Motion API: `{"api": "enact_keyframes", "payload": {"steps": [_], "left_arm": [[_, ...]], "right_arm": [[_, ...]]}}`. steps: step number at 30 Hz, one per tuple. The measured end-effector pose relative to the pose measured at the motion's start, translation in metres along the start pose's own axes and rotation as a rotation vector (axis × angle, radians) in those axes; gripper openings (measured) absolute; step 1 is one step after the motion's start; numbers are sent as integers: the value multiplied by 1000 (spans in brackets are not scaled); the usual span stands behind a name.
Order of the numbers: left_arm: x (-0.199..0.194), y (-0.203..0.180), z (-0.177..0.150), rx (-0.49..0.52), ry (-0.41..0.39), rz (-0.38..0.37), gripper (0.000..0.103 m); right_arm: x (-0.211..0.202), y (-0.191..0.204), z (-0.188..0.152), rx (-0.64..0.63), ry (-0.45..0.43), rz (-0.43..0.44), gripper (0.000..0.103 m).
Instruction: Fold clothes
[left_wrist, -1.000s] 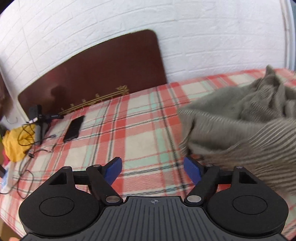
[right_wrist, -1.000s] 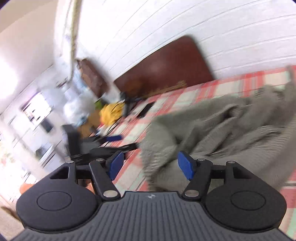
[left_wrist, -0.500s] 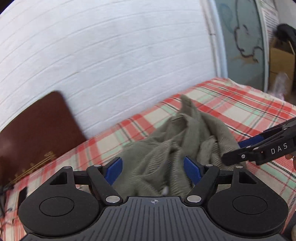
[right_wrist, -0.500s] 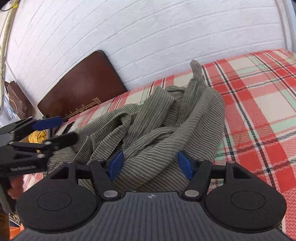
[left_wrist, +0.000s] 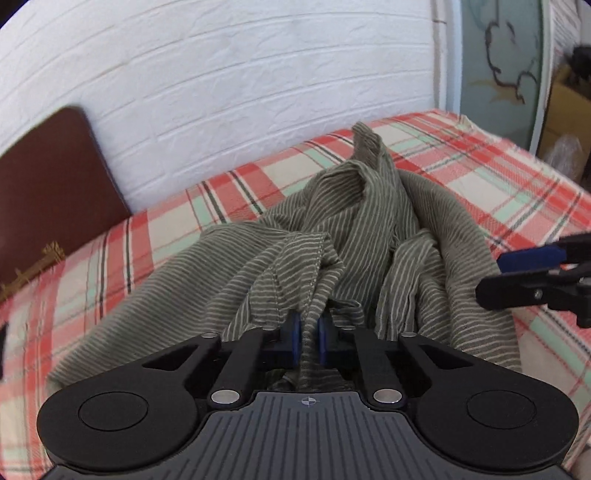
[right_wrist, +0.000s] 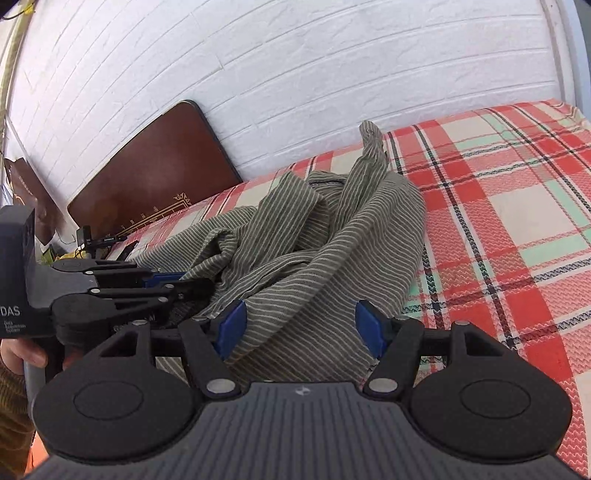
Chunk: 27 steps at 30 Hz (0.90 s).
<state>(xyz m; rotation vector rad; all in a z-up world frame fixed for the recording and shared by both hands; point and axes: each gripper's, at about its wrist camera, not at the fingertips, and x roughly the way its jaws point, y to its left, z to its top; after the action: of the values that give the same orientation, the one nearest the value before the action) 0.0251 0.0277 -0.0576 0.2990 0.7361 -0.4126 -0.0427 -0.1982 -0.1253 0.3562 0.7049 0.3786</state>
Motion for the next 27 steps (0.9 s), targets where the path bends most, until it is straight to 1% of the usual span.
{"api": "enact_keyframes", "payload": {"steps": [4,6,9,12,15,18,22,27], "left_arm": [[-35,21,3,-101,-92,-12,3],[-59,34,5,-154,-145,3,3],[-90,56,4,-232,-210,47,3],[-113,77,-4,-289,-247,125,3],[-125,99,-18,-353,-251,187,3],[-131,122,-36,-435,-238,239,3],[-129,148,-62,-539,-206,284,3],[-110,161,-87,-559,-122,383,3]], "right_arm": [[3,-2,10,-5,-18,-25,70],[5,-2,16,-3,-26,-40,70],[11,-2,23,-11,-31,-69,70],[18,-3,26,-13,-25,-83,70],[23,-2,24,-8,-12,-86,70],[26,-1,23,-8,1,-85,70],[27,2,24,-21,5,-84,70],[31,4,30,-18,2,-94,70]]}}
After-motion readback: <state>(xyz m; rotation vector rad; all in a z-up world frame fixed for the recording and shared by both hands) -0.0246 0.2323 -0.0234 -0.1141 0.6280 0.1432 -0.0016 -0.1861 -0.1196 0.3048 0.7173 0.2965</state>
